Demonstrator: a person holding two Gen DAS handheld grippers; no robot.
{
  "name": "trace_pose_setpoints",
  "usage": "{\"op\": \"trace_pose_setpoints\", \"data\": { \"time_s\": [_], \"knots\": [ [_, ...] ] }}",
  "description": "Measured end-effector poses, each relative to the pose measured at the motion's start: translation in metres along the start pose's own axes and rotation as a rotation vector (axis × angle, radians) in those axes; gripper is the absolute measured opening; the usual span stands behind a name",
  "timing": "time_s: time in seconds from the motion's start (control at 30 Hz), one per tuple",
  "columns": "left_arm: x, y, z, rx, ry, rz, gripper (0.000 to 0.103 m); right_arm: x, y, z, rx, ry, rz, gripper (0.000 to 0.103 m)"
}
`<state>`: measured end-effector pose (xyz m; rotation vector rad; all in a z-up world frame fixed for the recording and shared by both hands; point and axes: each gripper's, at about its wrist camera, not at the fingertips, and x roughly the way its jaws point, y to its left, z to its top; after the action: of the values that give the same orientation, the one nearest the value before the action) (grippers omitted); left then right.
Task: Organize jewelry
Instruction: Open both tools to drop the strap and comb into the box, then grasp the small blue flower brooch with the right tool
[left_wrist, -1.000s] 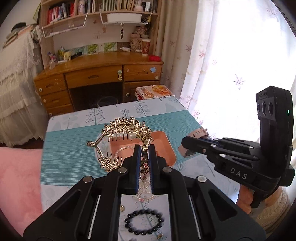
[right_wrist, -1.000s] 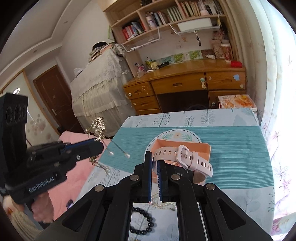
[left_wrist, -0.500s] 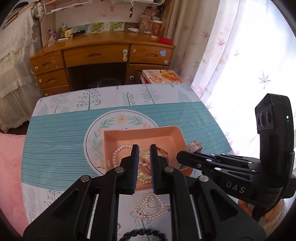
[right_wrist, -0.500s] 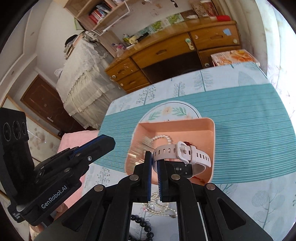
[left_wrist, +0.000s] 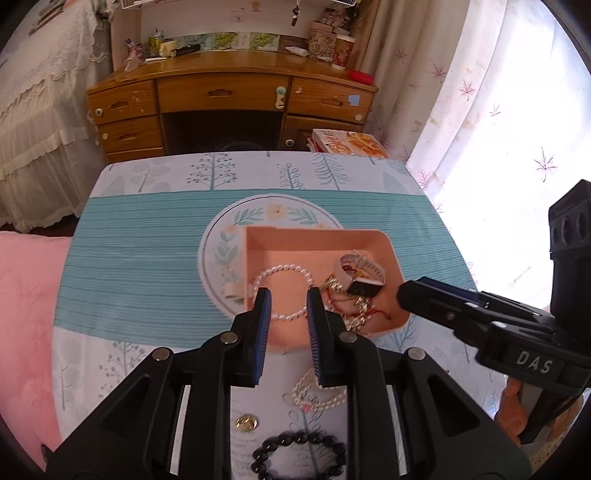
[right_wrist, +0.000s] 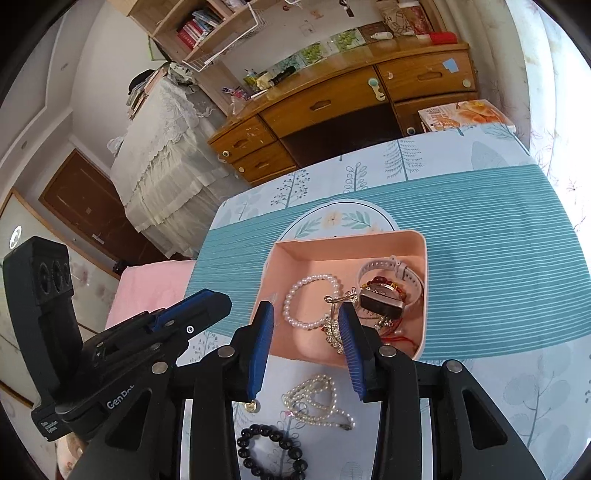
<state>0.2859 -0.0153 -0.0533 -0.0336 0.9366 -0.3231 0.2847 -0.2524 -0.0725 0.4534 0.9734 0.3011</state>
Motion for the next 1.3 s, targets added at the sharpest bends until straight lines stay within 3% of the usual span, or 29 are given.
{"op": "trace_pose_setpoints", "data": {
  "time_s": [0.2,0.23,0.27,0.33,0.43,0.53,0.63,0.73,0.97,1.13,1.3],
  "knots": [
    [-0.039,0.014,-0.020,-0.011,-0.027,0.020,0.020,-0.031,0.021,-0.024,-0.048,-0.020,0.008,0.037],
    [-0.048,0.016,-0.025,-0.007,-0.035,0.005,0.029,-0.037,0.026,-0.030,-0.066,-0.028,0.003,0.037],
    [-0.056,0.018,-0.031,-0.005,-0.043,-0.009,0.046,-0.043,0.032,-0.037,-0.086,-0.034,-0.001,0.037],
    [-0.076,0.021,-0.043,-0.004,-0.090,-0.032,0.062,-0.055,0.042,-0.051,-0.117,-0.042,-0.001,0.037],
    [-0.106,0.027,-0.063,-0.006,-0.157,-0.069,0.068,-0.070,0.055,-0.076,-0.164,-0.058,-0.013,0.037],
    [-0.125,0.032,-0.083,-0.033,-0.175,-0.002,0.069,-0.079,0.066,-0.108,-0.225,-0.060,-0.041,0.037],
    [-0.139,0.029,-0.108,0.010,-0.200,0.108,0.069,-0.084,0.075,-0.141,-0.272,-0.042,-0.051,0.037],
    [-0.148,0.027,-0.135,0.041,-0.211,0.159,0.069,-0.086,0.076,-0.173,-0.305,-0.027,-0.049,0.037],
    [-0.134,0.037,-0.193,-0.030,-0.134,0.165,0.069,-0.075,0.069,-0.234,-0.346,0.034,-0.041,0.037],
    [-0.104,0.041,-0.230,-0.105,-0.057,0.132,0.069,-0.057,0.060,-0.249,-0.360,0.068,-0.031,0.037],
    [-0.074,0.033,-0.252,-0.109,0.012,0.126,0.069,-0.034,0.064,-0.262,-0.428,0.100,-0.053,0.037]
  ]
}}
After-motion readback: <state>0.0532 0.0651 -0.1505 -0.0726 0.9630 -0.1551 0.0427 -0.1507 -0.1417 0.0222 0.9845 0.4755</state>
